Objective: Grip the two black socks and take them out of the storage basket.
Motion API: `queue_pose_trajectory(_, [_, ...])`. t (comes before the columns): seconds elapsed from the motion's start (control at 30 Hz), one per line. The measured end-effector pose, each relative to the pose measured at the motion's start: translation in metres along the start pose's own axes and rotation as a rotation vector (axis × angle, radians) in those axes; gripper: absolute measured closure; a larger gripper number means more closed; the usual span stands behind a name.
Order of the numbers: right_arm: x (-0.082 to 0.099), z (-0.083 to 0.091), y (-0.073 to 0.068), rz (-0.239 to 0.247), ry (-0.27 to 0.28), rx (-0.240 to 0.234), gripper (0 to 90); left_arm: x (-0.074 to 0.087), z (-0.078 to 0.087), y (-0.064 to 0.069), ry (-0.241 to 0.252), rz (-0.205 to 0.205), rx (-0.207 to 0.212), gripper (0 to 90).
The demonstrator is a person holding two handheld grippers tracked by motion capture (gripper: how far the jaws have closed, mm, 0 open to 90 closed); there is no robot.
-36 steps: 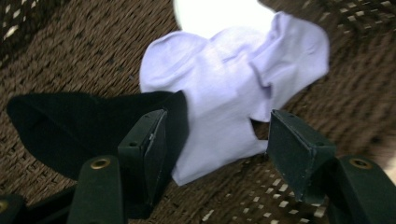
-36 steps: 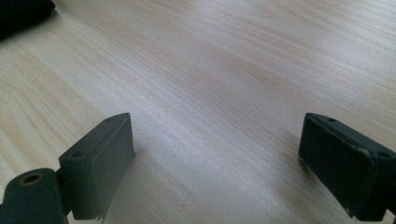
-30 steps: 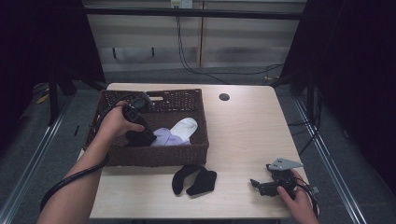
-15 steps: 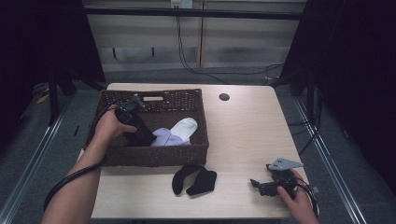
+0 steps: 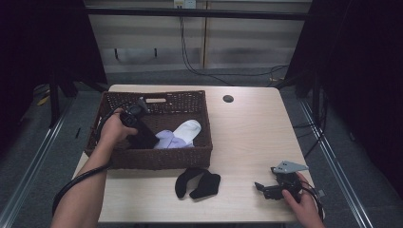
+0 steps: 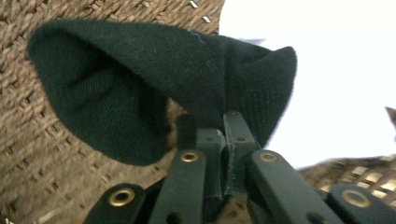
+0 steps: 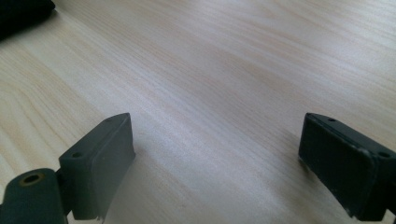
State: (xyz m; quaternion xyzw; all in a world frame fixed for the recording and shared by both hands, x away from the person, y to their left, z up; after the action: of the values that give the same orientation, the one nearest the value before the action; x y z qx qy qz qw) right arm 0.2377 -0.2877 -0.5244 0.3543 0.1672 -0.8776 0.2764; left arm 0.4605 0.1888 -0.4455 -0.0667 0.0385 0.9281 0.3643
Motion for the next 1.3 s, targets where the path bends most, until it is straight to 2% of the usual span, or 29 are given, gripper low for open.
queue_pose_trajectory(0.03, [0.0,0.0,0.0,0.0,0.0,0.0,9.8,-0.001,0.004,0.002,-0.01,-0.007,0.011,87.7])
queue_pose_trajectory(0.1, [0.0,0.0,0.0,0.0,0.0,0.0,9.8,-0.005,0.018,0.006,-0.016,-0.03,0.006,87.9])
queue_pose_trajectory(0.13, [0.0,0.0,0.0,0.0,0.0,0.0,9.8,-0.005,0.018,0.006,-0.016,-0.03,0.006,87.9])
queue_pose_trajectory(0.2, [0.0,0.0,0.0,0.004,0.002,0.0,9.8,-0.007,0.033,0.011,0.002,-0.05,0.007,87.9])
queue_pose_trajectory(0.27, [0.0,0.0,0.0,0.004,0.002,0.0,9.8,-0.007,0.038,0.012,0.011,-0.052,0.004,87.9])
queue_pose_trajectory(0.3, [0.0,0.0,0.0,0.002,0.001,0.0,9.8,-0.008,0.047,0.014,0.029,-0.062,0.006,87.9])
queue_pose_trajectory(0.33, [0.0,0.0,0.0,0.002,0.001,0.0,9.8,-0.008,0.047,0.014,0.029,-0.062,0.006,87.9])
queue_pose_trajectory(0.43, [0.0,0.0,0.0,0.003,0.002,0.0,9.8,-0.011,0.064,0.019,0.059,-0.08,0.003,87.9])
queue_pose_trajectory(0.47, [0.0,0.0,0.0,0.003,0.002,0.0,9.8,-0.011,0.064,0.019,0.059,-0.08,0.003,87.9])
queue_pose_trajectory(0.53, [0.0,0.0,0.0,0.003,0.002,0.0,9.8,-0.013,0.077,0.023,0.064,-0.095,0.007,87.9])
queue_pose_trajectory(0.6, [0.0,0.0,0.0,0.003,0.002,0.0,9.8,-0.013,0.081,0.024,0.066,-0.099,0.008,87.9])
queue_pose_trajectory(0.7, [0.0,0.0,0.0,0.003,0.002,0.0,9.8,-0.016,0.094,0.028,0.067,-0.124,0.005,87.9])
queue_pose_trajectory(0.73, [0.0,0.0,0.0,0.003,0.002,0.0,9.8,-0.018,0.103,0.032,0.073,-0.14,0.001,87.9])
queue_pose_trajectory(0.77, [0.0,0.0,0.0,0.003,0.002,0.0,9.8,-0.018,0.103,0.032,0.073,-0.14,0.001,87.9])
queue_pose_trajectory(0.97, [0.0,0.0,0.0,0.003,0.0,0.001,9.8,-0.022,0.127,0.042,0.068,-0.184,0.008,87.9])
queue_pose_trajectory(1.07, [0.0,0.0,0.0,0.003,0.0,0.001,9.8,-0.024,0.137,0.047,0.086,-0.194,0.019,87.9])
queue_pose_trajectory(1.17, [0.0,0.0,0.0,0.004,0.0,0.001,9.8,-0.026,0.146,0.054,0.081,-0.224,0.024,87.8])
queue_pose_trajectory(1.3, [0.0,0.0,0.0,0.004,0.0,0.001,9.8,-0.028,0.152,0.061,0.079,-0.249,0.025,87.7])
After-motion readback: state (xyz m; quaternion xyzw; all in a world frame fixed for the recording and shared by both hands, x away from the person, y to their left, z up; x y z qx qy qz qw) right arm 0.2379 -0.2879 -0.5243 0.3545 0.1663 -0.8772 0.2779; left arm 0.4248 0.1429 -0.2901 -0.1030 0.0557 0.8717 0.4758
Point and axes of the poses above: each handheld gripper's, and its own axes: z roughly backward along the jaws, x roughly out of its underside, y roughly to its right, the point moved 2 cm from there along -z, roughly forward along the jaws, and after that the axes turned 6 degrees about -x, right-handed, at the moved point
